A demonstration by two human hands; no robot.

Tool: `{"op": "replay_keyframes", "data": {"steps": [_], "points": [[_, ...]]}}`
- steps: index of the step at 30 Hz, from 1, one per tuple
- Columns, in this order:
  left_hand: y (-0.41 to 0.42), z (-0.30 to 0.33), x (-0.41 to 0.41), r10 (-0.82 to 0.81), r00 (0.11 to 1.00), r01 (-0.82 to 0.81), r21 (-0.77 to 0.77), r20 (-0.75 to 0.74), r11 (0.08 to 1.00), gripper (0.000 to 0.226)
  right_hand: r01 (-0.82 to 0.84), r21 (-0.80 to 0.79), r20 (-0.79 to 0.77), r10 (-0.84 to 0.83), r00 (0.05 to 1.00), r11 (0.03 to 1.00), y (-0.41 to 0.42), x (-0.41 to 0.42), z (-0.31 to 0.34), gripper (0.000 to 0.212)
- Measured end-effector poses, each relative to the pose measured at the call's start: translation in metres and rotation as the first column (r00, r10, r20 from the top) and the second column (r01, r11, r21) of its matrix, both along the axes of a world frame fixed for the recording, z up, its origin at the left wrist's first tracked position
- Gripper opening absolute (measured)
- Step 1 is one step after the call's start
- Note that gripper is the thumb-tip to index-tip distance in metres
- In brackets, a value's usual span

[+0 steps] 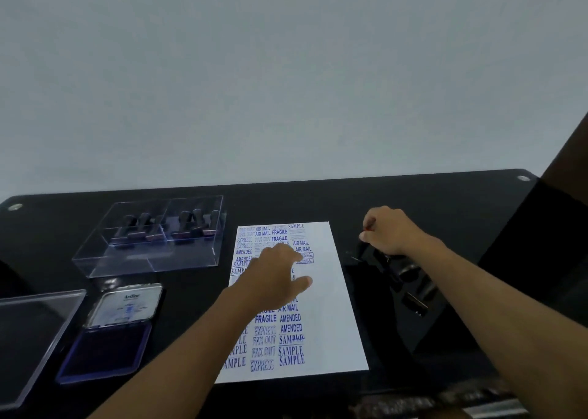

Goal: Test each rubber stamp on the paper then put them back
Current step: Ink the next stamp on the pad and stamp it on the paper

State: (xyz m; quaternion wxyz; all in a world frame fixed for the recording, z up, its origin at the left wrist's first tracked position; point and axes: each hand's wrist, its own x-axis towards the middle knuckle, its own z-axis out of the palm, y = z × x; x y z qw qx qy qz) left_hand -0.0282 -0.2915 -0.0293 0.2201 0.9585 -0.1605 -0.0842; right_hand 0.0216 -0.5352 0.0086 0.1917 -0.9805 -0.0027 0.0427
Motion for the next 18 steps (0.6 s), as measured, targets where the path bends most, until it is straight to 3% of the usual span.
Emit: {"op": "replay_keyframes", "data": {"steps": [13,18], "points": [[-0.036,-0.002,0.001,-0.073,0.997,0.072,0.016,0.021,0.997,0.055,-0.001,-0.002,-0.005,0.001,1.000,1.000,-0.013,-0.003,-0.024,0.032],[-0.027,0.002,-0.009,-0.064,0.998,0.063,0.023,0.022,0.998,0.055,-0.014,0.040,0.041,0.013,0.999,0.999,0.004,-0.022,-0.012,0.024]]}}
